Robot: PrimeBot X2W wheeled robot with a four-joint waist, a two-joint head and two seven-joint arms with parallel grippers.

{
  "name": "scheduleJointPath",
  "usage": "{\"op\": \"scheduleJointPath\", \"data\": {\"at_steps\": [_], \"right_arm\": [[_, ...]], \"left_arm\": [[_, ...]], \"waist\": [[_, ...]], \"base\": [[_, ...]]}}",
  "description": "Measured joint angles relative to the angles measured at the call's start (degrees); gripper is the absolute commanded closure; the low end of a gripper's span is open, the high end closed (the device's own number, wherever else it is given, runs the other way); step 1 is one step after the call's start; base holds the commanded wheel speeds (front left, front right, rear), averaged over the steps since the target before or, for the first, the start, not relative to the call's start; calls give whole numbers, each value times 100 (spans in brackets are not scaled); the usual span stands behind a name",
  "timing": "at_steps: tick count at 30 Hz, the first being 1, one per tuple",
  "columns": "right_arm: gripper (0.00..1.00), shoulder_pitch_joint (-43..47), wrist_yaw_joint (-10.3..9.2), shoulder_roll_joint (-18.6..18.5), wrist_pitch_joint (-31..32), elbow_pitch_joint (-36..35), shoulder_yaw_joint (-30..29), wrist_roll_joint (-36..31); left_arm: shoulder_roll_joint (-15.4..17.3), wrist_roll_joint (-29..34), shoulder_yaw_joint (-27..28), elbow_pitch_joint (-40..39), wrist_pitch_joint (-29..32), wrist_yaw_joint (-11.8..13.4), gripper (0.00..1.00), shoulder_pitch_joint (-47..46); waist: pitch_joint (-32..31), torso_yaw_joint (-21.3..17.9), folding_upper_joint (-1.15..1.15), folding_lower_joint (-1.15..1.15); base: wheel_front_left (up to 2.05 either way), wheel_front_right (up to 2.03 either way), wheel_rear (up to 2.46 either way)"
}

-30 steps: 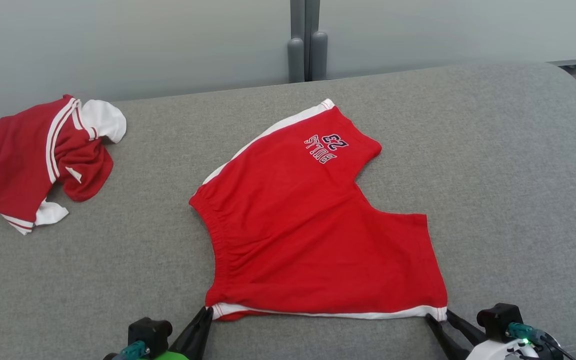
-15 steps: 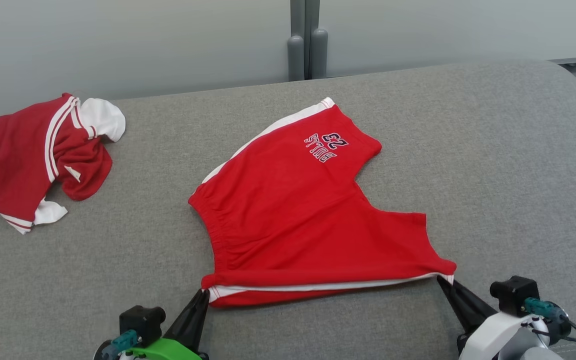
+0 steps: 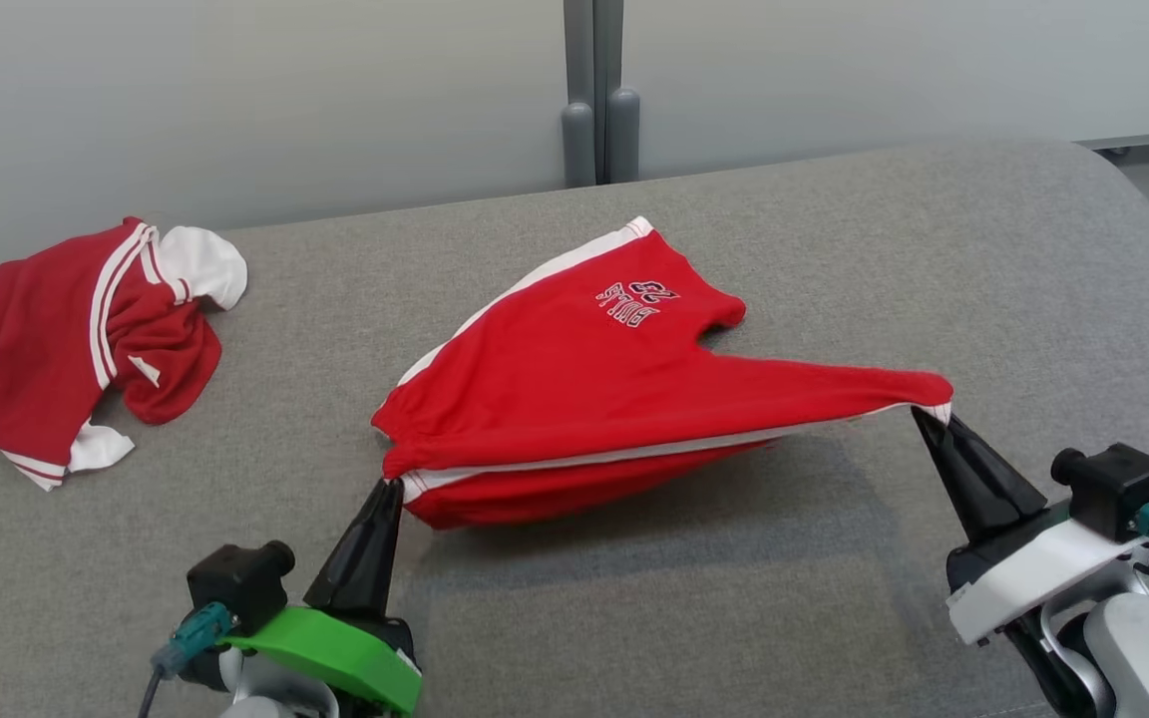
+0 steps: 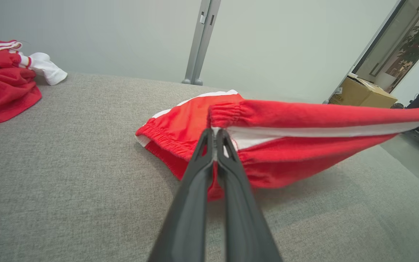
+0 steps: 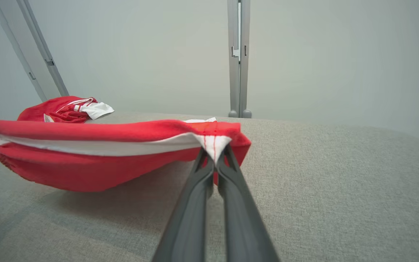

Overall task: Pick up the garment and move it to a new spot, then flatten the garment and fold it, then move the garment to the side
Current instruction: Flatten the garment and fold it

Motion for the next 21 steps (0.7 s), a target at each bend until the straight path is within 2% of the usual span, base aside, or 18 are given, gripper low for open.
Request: {"op": "scheduleJointPath", "data": {"at_steps": [7, 13, 21], "right_arm": [[100, 186, -7, -238, 0, -688, -140, -115], [100, 664, -11, -470, 2, -1058, -114, -132], [100, 965, -10, -626, 425, -921, -18, 52]], "left_arm": [[-16, 2, 270, -602, 0, 44, 100, 113], [-7, 103, 274, -1010, -1, 89, 100, 458], [29, 114, -124, -896, 62, 112, 100, 858]], "waist": [[-183, 0, 0, 0], [-243, 25, 0, 0], [-231, 109, 0, 0]], "base": [[0, 0, 0], [0, 0, 0], [0, 0, 0]]}}
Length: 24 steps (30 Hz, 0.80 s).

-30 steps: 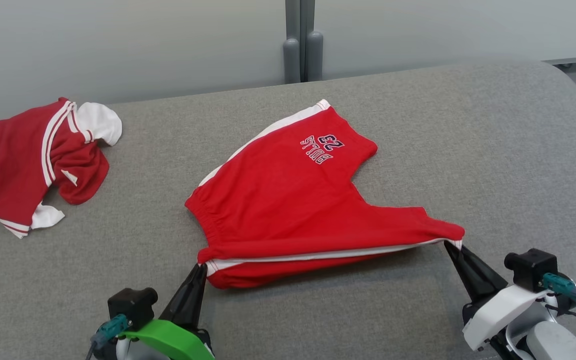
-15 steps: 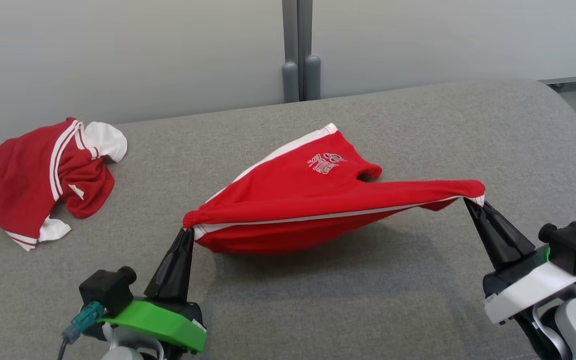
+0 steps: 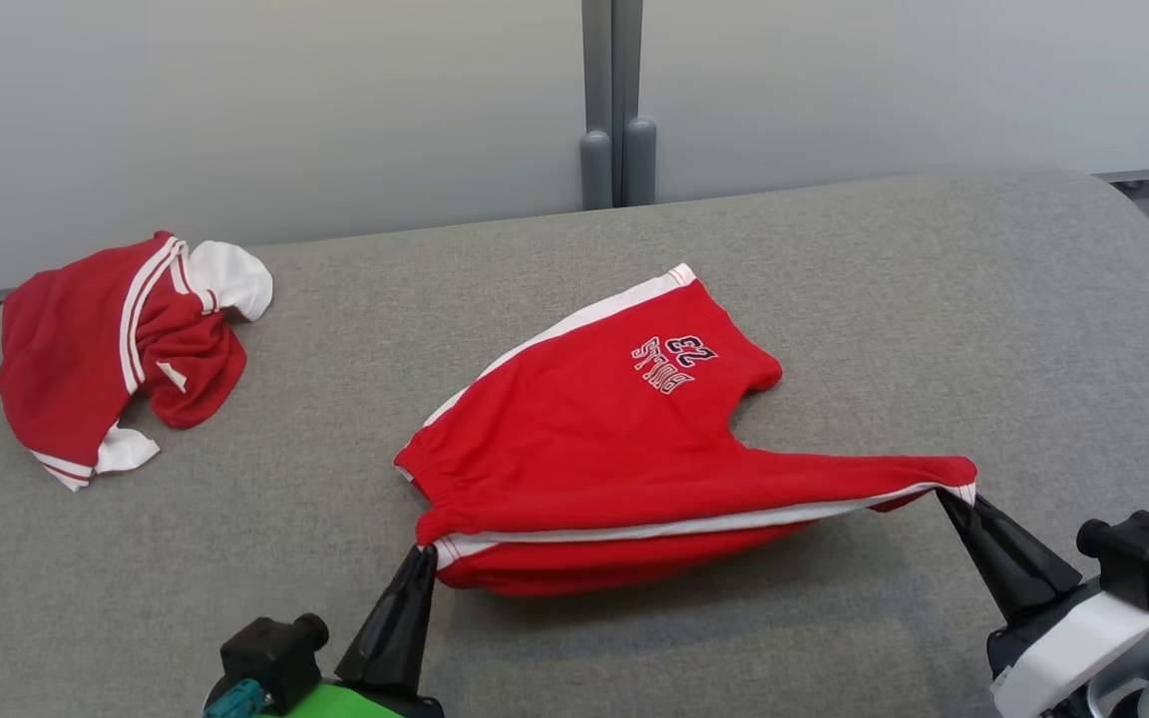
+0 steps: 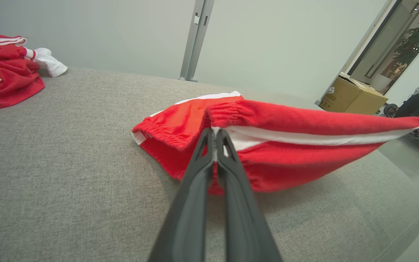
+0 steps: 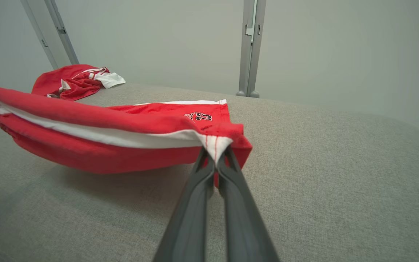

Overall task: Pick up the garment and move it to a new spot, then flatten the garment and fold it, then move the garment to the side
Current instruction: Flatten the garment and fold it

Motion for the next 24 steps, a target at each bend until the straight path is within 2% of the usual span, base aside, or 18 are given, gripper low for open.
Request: {"op": "scheduleJointPath", "data": {"at_steps": [7, 15, 24], "right_arm": [[100, -258, 7, -36, 448, 277, -54, 356], [100, -1603, 15, -223, 1313, 556, 111, 660], [100, -3043, 22, -370, 2281, 949, 449, 965]], "left_arm": [[-22, 94, -255, 104, 201, -35, 100, -229], [-69, 94, -236, 398, 474, -12, 100, -1061], [-185, 93, -197, 809, 709, 185, 100, -2036]], "waist": [[176, 158, 0, 0], [618, 295, 0, 0], [1255, 476, 0, 0]], "base": [[0, 0, 0], [0, 0, 0], [0, 0, 0]]}}
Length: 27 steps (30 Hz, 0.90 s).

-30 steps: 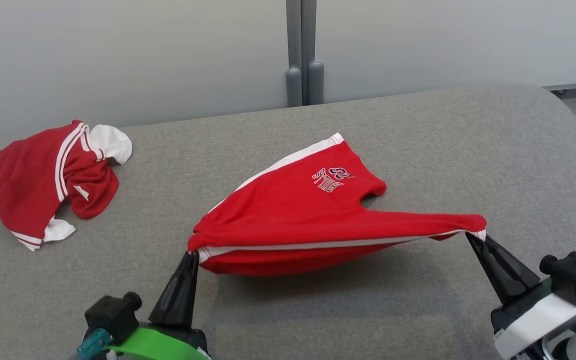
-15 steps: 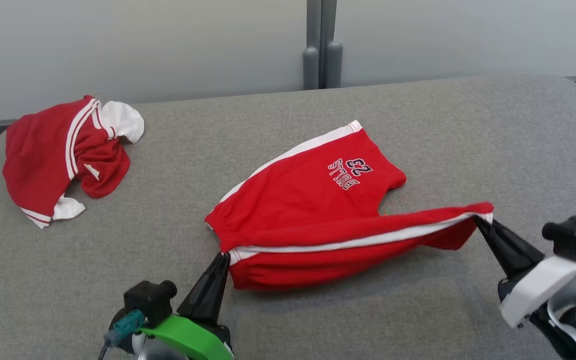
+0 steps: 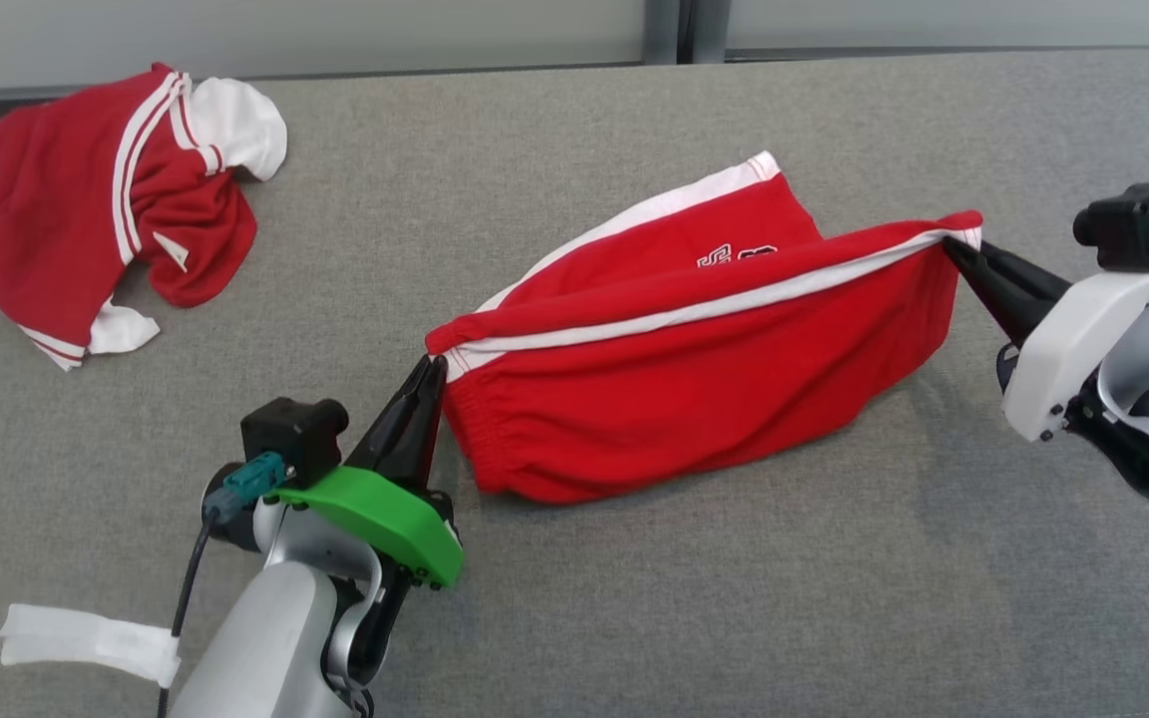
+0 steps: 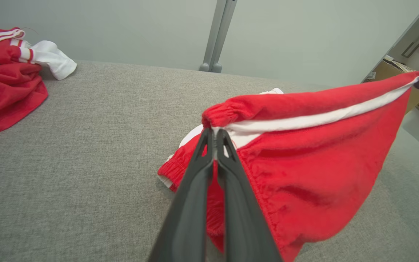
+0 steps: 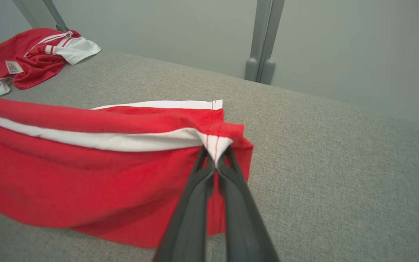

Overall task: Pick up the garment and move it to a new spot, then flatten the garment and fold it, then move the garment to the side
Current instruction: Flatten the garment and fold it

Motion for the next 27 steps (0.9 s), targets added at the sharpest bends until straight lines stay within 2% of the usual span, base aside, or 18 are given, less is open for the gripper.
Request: {"op": "scheduleJointPath", "data": {"at_steps": [12, 17, 27], "right_arm": [[100, -1306, 0, -73, 708, 710, 461, 345], [100, -1665, 0, -13, 879, 1054, 662, 403], [100, -2191, 1, 66, 1003, 1723, 949, 505]], "left_arm": [[-45, -183, -225, 549, 45, 91, 100, -833], [-48, -413, -517, 681, 37, 100, 100, -998], [-67, -716, -720, 1063, -67, 315, 100, -1411]], "waist": [[621, 524, 0, 0], [786, 720, 0, 0], [961, 851, 0, 0]], "base": [[0, 0, 0], [0, 0, 0], [0, 0, 0]]}}
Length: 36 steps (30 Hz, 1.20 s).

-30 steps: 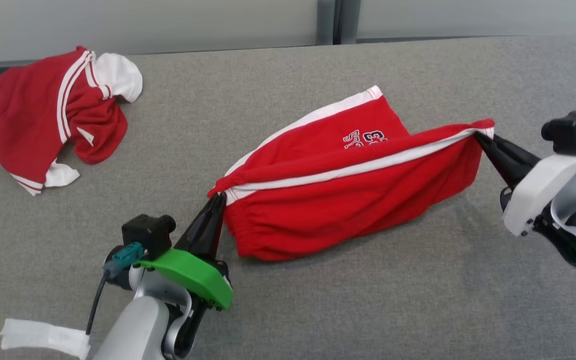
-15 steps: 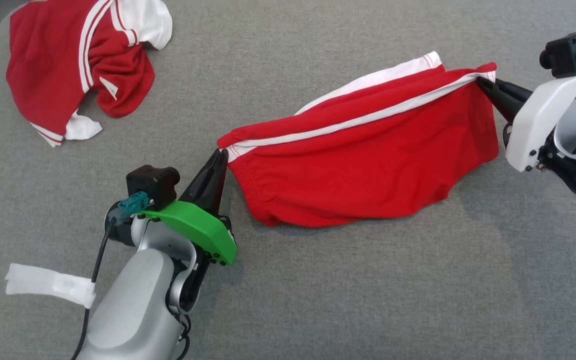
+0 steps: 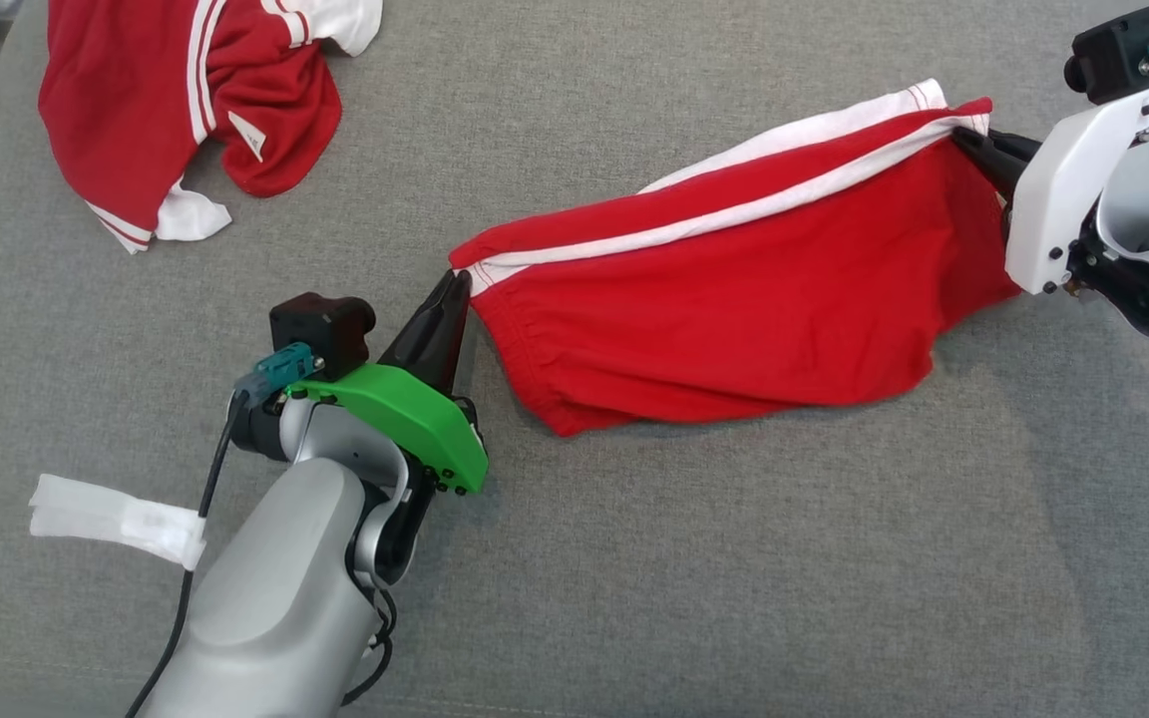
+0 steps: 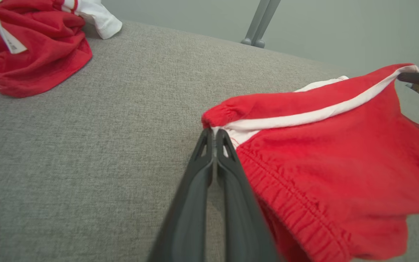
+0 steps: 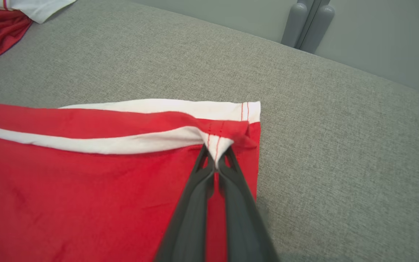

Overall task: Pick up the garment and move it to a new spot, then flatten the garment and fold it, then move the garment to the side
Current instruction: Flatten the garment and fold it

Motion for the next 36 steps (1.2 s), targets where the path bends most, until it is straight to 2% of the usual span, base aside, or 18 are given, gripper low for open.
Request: {"op": "scheduleJointPath", "data": {"at_steps": [8, 11, 14, 15, 16, 18, 23, 24, 36], "right_arm": [[100, -214, 0, 36, -83, 389, 99, 0], [91, -343, 0, 98, -219, 499, 123, -3], [51, -462, 0, 125, -378, 630, 133, -22], [0, -485, 0, 131, -434, 684, 130, -31], [0, -499, 0, 134, -493, 745, 130, -44], [0, -556, 0, 142, -627, 905, 135, -65], [0, -609, 0, 177, -811, 1105, 191, -65], [0, -616, 0, 176, -823, 1143, 211, -65], [0, -683, 0, 144, -1316, 1488, 304, 73]], "left_arm": [[-13, -233, -146, 236, -75, 92, 100, -199], [-21, -281, -189, 311, -123, 130, 100, -280], [-22, -316, -264, 397, -162, 135, 100, -345], [-22, -344, -302, 400, -197, 135, 76, -364], [-23, -370, -335, 402, -199, 135, 76, -381], [-26, -461, -393, 420, -249, 136, 44, -433], [-26, -591, -512, 463, -344, 137, 15, -531], [-26, -605, -523, 477, -348, 148, 0, -533], [-25, -569, -561, 810, -459, 181, 0, -539]], "waist": [[42, -28, 0, 0], [60, -36, 0, 0], [75, -42, 0, 0], [80, -43, 0, 0], [83, -43, 0, 0], [91, -40, 0, 0], [89, -33, 0, 0], [85, -31, 0, 0], [-128, -63, 0, 0]], "base": [[0, 0, 0], [0, 0, 0], [0, 0, 0], [0, 0, 0], [0, 0, 0], [0, 0, 0], [0, 0, 0], [0, 0, 0], [0, 0, 0]]}}
